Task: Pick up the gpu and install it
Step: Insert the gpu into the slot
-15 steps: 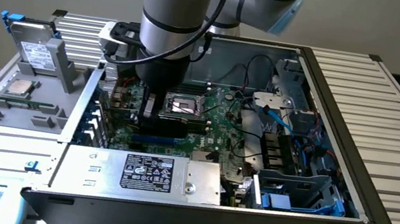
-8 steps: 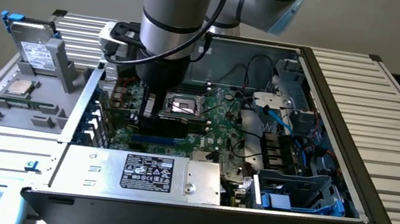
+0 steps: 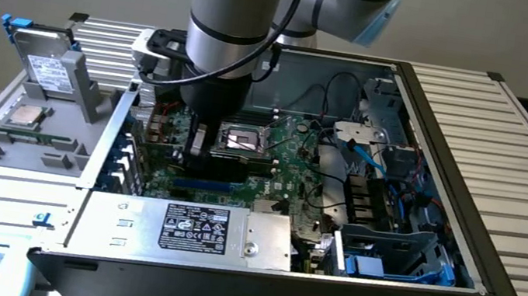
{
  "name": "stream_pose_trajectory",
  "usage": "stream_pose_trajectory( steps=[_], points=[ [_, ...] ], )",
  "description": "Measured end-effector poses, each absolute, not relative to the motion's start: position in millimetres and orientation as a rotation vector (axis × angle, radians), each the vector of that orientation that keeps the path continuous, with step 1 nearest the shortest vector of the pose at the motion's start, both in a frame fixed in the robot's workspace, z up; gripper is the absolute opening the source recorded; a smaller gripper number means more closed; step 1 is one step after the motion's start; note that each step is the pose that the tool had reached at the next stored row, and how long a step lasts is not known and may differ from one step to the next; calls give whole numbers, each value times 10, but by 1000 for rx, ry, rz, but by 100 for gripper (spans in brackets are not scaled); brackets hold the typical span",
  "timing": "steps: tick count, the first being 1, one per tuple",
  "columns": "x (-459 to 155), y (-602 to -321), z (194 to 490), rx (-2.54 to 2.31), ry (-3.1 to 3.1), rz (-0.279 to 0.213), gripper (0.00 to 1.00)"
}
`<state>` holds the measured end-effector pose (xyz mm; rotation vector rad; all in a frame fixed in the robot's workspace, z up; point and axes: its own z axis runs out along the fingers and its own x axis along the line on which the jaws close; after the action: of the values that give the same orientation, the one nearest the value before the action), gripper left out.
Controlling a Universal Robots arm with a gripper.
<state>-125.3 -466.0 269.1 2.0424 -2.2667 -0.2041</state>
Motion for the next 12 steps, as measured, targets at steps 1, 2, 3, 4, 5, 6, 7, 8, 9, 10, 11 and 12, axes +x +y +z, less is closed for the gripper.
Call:
stream_pose_trajectory(
  steps=[1,2,3,4,5,6,7,8,9,10,11,12],
  points=[
    [-1252,-4659,2691,2043,-2267,-204,28],
    [-1252,-4659,2691,2043,-2266,-204,28],
    [-1253,-4659,2691,2043,-2266,-204,28],
    [-1252,-4659,2691,2043,-2266,-204,28],
    [-1252,-4659,2691,2043,-2266,-204,28],
    [-1252,-4659,2691,2043,-2266,-204,28],
    [-1252,-4659,2691,2043,-2266,-204,28],
    [-1250,-4658,2695,2042,-2266,-205,28],
    [-1242,-4658,2701,2041,-2264,-207,28],
    [-1226,-4659,2708,2038,-2262,-211,28],
    [-1194,-4660,2709,2037,-2261,-214,28],
    [-1163,-4660,2708,2036,-2260,-217,28]
  ],
)
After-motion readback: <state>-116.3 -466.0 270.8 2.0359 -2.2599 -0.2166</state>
